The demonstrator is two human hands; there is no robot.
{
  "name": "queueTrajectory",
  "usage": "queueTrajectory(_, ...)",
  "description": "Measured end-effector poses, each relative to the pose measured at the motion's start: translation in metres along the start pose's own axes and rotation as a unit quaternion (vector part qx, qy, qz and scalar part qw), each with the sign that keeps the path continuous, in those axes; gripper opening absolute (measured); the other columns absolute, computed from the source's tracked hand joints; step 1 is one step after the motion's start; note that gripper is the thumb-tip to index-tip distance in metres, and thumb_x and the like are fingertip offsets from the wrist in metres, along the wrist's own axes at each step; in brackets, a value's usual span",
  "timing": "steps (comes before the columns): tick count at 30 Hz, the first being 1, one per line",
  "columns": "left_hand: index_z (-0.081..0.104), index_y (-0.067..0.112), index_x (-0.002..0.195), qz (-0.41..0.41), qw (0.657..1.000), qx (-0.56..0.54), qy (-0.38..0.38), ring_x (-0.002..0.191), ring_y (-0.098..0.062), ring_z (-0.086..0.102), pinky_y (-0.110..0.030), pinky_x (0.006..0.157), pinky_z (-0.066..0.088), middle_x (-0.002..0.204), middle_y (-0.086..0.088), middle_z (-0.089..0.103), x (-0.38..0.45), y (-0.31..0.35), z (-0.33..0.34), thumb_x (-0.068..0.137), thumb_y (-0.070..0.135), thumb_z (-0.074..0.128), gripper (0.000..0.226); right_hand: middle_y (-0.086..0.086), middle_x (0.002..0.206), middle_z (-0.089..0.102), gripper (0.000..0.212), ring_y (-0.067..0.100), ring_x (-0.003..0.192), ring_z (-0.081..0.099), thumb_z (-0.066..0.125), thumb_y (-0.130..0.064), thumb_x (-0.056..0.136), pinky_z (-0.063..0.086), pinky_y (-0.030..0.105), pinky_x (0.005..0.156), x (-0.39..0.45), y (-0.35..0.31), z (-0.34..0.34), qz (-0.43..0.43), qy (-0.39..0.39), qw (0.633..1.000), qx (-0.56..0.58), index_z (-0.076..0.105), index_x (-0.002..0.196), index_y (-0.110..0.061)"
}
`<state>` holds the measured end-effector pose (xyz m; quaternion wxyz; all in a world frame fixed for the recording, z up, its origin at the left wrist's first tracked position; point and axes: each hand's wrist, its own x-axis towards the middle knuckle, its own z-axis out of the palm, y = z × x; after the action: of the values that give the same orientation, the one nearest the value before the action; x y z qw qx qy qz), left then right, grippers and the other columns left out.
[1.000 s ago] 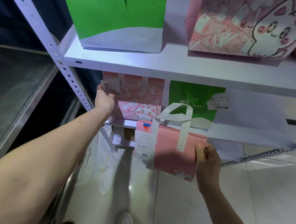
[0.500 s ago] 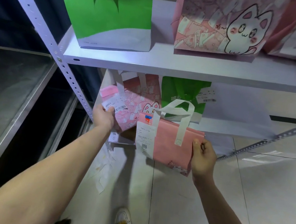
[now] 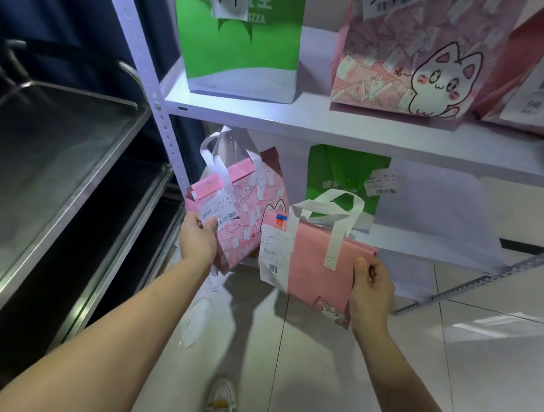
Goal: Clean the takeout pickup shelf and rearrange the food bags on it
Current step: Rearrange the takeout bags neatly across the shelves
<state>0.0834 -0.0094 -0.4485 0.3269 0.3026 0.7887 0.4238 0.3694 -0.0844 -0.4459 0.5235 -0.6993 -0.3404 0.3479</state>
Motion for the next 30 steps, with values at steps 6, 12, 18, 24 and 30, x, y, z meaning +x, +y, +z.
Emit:
queueTrajectory(6, 0.054, 0.003, 0.104, -0.007, 1.000, -0.002, 0.024, 0.089, -0.032, 0.063, -0.047, 0.082, 0.053, 0.090, -0.003, 0.061, -0.029, -0.019, -0.042, 0.101, 0.020, 0.055, 0.017, 0.002, 0.100, 0.068, 0.017, 0.024, 0.090, 0.065, 0.054, -0.029, 0.107, 0.055, 0.039, 0.077, -0.006, -0.009, 0.010, 0.006, -0.008, 1.000, 0.006, 0.062, 0.107, -0.014)
queueTrajectory(12, 0.056, 0.007, 0.097, -0.044, 0.996, -0.004, 0.077, 0.082, -0.026, 0.061, -0.030, 0.060, 0.043, 0.089, -0.002, 0.062, -0.052, -0.045, -0.077, 0.101, 0.018, 0.054, 0.012, 0.000, 0.101, 0.065, 0.011, 0.022, 0.092, 0.062, 0.053, -0.032, 0.107, 0.051, 0.034, 0.073, -0.014, -0.015, 0.044, -0.014, -0.008, 1.000, -0.003, 0.060, 0.102, -0.025)
queueTrajectory(18, 0.059, 0.010, 0.098, -0.070, 0.993, -0.009, 0.100, 0.083, -0.021, 0.064, -0.031, 0.064, 0.048, 0.084, 0.009, 0.062, -0.048, -0.070, -0.106, 0.100, 0.015, 0.055, 0.007, 0.014, 0.112, 0.062, 0.011, 0.027, 0.095, 0.060, 0.053, -0.030, 0.105, 0.043, 0.024, 0.065, -0.014, -0.025, 0.095, -0.045, -0.007, 0.999, -0.002, 0.057, 0.095, -0.032)
queueTrajectory(24, 0.057, 0.003, 0.094, -0.074, 0.992, -0.033, 0.097, 0.081, -0.020, 0.067, -0.031, 0.063, 0.053, 0.086, 0.000, 0.067, -0.025, -0.081, -0.123, 0.100, 0.011, 0.055, 0.010, 0.011, 0.111, 0.059, 0.016, 0.022, 0.089, 0.058, 0.053, -0.031, 0.106, 0.045, 0.021, 0.065, -0.003, -0.043, 0.156, -0.043, -0.005, 0.999, 0.020, 0.053, 0.091, -0.036)
queueTrajectory(30, 0.058, 0.012, 0.090, -0.077, 0.994, -0.020, 0.082, 0.084, -0.027, 0.069, -0.048, 0.073, 0.058, 0.090, -0.003, 0.070, 0.007, -0.092, -0.130, 0.098, 0.020, 0.058, 0.011, -0.014, 0.087, 0.055, 0.010, 0.011, 0.079, 0.053, 0.052, -0.020, 0.107, 0.037, 0.022, 0.067, 0.020, -0.056, 0.214, -0.055, 0.008, 0.998, 0.007, 0.057, 0.107, -0.012)
